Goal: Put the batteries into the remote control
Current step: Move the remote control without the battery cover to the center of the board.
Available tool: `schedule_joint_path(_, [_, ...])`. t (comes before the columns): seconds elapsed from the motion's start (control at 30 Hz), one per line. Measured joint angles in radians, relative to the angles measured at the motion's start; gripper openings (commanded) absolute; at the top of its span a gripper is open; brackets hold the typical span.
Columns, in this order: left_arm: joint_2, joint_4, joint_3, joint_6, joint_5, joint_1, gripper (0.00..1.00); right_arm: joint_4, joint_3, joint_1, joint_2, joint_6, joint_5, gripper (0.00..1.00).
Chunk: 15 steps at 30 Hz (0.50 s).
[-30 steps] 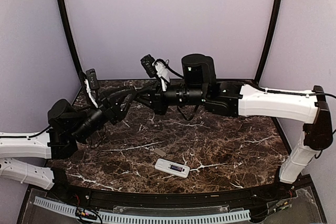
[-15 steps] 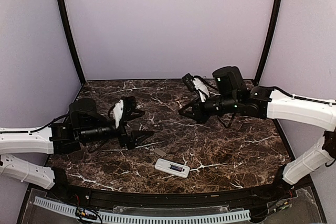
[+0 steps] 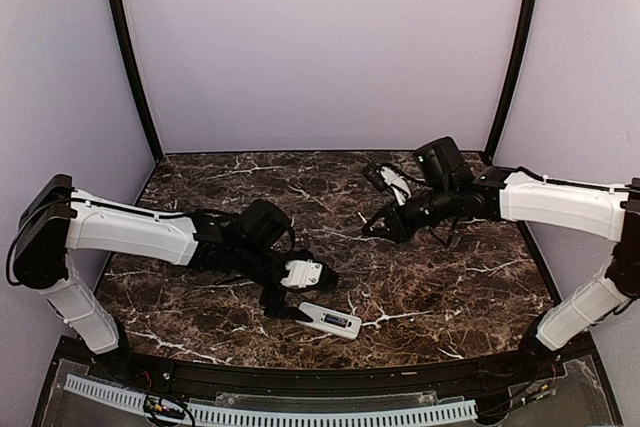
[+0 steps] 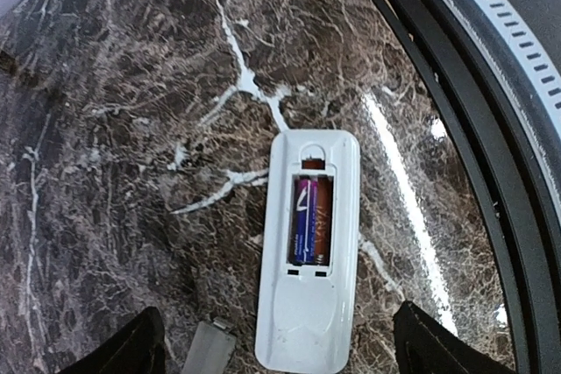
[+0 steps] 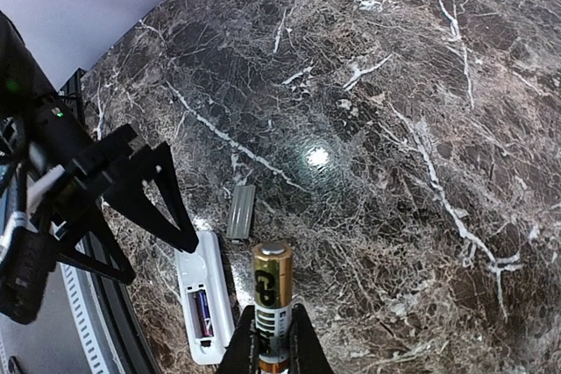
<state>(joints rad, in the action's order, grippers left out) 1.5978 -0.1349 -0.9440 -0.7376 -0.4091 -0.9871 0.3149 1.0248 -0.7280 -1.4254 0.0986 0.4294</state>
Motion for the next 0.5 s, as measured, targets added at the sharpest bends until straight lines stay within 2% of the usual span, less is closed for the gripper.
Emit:
schedule_joint_path(0.33, [0.184, -0.033, -0.065, -0.067, -0.023, 0.0, 0.89, 0.074, 0.161, 0.092, -0.203, -0.154, 0.124, 0.0])
schedule_joint_path(0.5, [0.221, -0.046, -0.072, -0.065, -0.022, 0.0, 0.83, 0.091, 0.191, 0.106, -0.272, -0.177, 0.167, 0.0])
